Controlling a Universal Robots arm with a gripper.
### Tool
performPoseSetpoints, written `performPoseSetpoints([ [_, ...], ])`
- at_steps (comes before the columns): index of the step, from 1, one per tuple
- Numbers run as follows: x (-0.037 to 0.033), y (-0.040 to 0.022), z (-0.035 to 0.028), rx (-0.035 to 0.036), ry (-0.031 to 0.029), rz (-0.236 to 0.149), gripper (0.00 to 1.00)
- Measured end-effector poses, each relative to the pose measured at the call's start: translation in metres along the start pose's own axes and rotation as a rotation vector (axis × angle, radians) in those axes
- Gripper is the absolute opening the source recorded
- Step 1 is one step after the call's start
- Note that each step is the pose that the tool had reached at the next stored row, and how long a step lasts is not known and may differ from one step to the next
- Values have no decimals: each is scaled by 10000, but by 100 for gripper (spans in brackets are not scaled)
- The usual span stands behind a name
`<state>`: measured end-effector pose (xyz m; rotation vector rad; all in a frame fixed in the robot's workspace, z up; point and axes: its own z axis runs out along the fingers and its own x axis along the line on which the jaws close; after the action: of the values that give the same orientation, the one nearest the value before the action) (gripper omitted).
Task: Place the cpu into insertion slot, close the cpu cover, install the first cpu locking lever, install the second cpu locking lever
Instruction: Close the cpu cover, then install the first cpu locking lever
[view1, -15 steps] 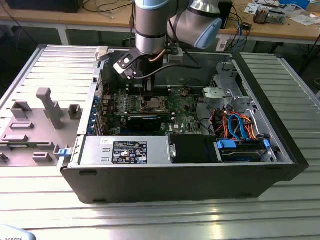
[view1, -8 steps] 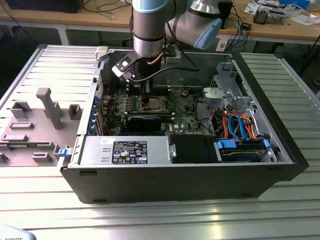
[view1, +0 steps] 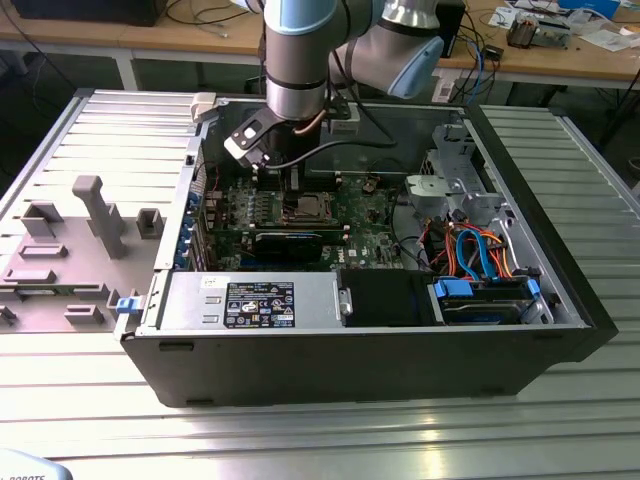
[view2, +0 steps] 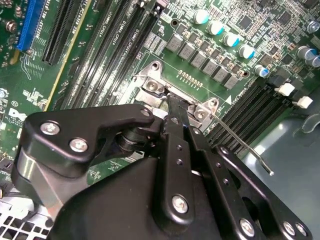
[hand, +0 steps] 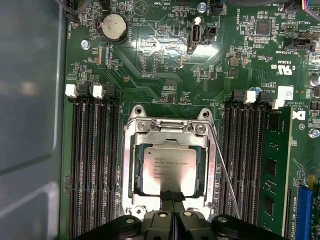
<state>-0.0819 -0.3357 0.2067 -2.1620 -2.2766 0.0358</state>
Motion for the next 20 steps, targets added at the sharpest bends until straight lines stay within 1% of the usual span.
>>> performPoseSetpoints([
  [1,0,0,-7,-3,-2,0,11],
  [4,-1,-2,-72,-11,-2,0,11],
  [5,-1,-2,-85,-11,-2,1,11],
  [7,-1,1,-85,-11,-1,1,11],
  [9,-5,68,-86,-11,-2,1,11],
  [13,-10,175,-88,-11,-3,1,11],
  [15,-15,256,-90,-10,-3,0,11],
  [16,-16,268,-90,-10,-3,0,11],
  [18,-16,268,-90,-10,-3,1,11],
  [20,-15,269,-90,-9,-17,1,11],
])
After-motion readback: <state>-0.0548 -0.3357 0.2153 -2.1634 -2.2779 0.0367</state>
